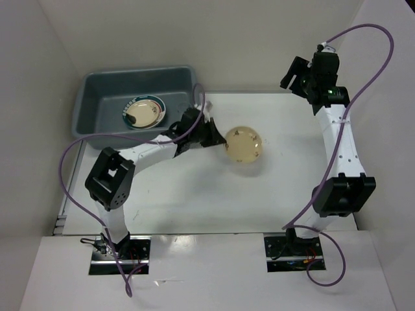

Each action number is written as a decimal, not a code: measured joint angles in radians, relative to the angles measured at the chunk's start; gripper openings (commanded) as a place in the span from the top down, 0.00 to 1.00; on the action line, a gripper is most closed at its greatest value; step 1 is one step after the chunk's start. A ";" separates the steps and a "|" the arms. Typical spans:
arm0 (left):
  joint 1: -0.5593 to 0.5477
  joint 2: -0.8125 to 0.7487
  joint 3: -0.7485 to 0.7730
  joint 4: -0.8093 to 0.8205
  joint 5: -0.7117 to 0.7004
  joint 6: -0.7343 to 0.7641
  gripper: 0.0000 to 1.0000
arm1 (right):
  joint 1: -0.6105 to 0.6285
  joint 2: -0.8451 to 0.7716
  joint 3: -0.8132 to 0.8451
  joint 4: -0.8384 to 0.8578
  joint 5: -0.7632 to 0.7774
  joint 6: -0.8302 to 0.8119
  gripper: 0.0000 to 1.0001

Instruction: Place the mixed dishes into the plastic bin

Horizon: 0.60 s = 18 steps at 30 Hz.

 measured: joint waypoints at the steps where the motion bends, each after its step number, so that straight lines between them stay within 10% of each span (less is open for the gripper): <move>1: 0.002 -0.014 0.045 -0.011 -0.013 0.019 1.00 | 0.000 -0.017 -0.008 0.004 0.007 -0.002 0.16; 8: 0.127 -0.171 0.245 -0.019 -0.118 0.100 1.00 | 0.000 -0.108 -0.059 0.023 0.034 -0.009 0.14; 18: 0.594 -0.242 0.154 -0.083 -0.318 0.126 1.00 | 0.000 -0.118 -0.106 0.040 0.036 -0.012 0.12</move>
